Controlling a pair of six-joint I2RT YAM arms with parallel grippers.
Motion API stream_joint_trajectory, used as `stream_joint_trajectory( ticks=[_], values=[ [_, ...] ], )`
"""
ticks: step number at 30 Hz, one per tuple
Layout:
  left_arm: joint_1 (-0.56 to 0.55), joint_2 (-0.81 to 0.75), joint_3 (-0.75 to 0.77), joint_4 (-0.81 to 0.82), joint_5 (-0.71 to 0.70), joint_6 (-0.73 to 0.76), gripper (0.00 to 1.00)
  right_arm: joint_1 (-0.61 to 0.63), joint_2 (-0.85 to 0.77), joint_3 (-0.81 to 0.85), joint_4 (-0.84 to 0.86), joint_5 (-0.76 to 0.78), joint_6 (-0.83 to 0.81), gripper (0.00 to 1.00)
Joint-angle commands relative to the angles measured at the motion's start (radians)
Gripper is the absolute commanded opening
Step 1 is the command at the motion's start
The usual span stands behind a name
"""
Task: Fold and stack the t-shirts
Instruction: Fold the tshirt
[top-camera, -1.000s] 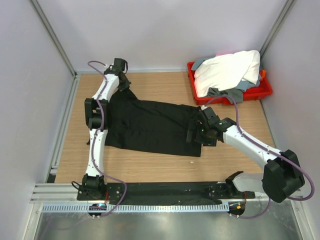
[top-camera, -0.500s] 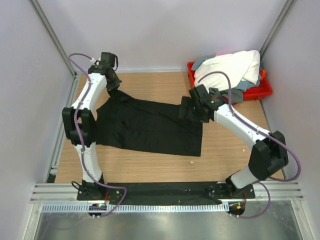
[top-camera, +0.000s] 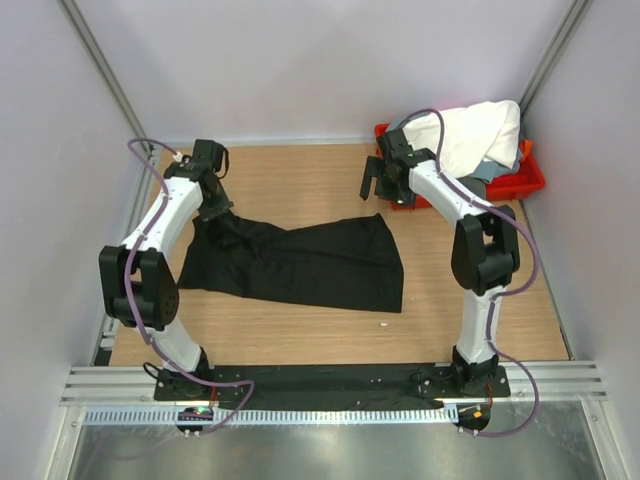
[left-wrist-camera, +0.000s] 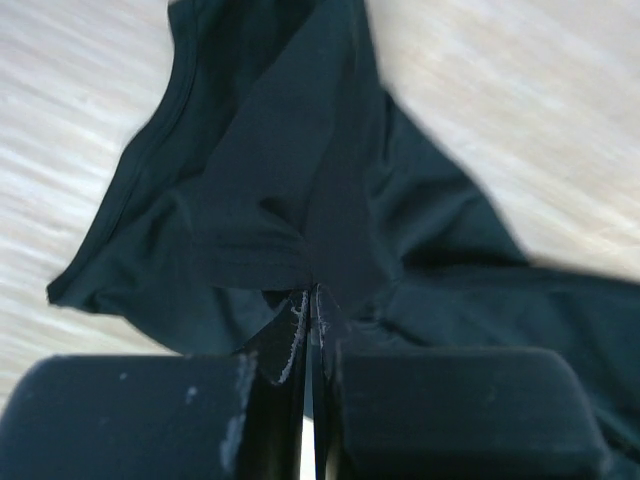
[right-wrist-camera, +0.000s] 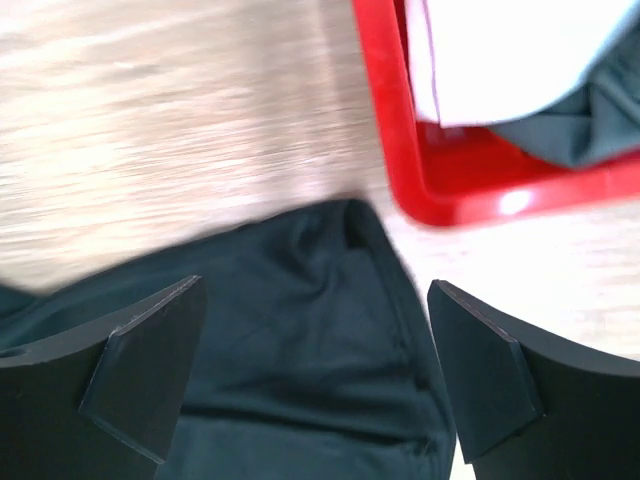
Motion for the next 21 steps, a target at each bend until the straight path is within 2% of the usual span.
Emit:
stream_joint_trajectory(
  ticks=[1, 13, 21],
  values=[
    [0.003, -0.014, -0.009, 0.0, -0.005, 0.039, 0.0, 0.005, 0.09, 0.089, -0.055, 0.008, -0.054, 0.97],
    [0.004, 0.004, -0.003, -0.005, 0.001, 0.05, 0.0, 0.005, 0.241, 0.136, -0.044, -0.003, -0.067, 0.75],
    [0.007, 0.013, 0.002, -0.008, 0.004, 0.049, 0.0, 0.005, 0.285, 0.137, -0.035, 0.003, -0.077, 0.41]
  ],
)
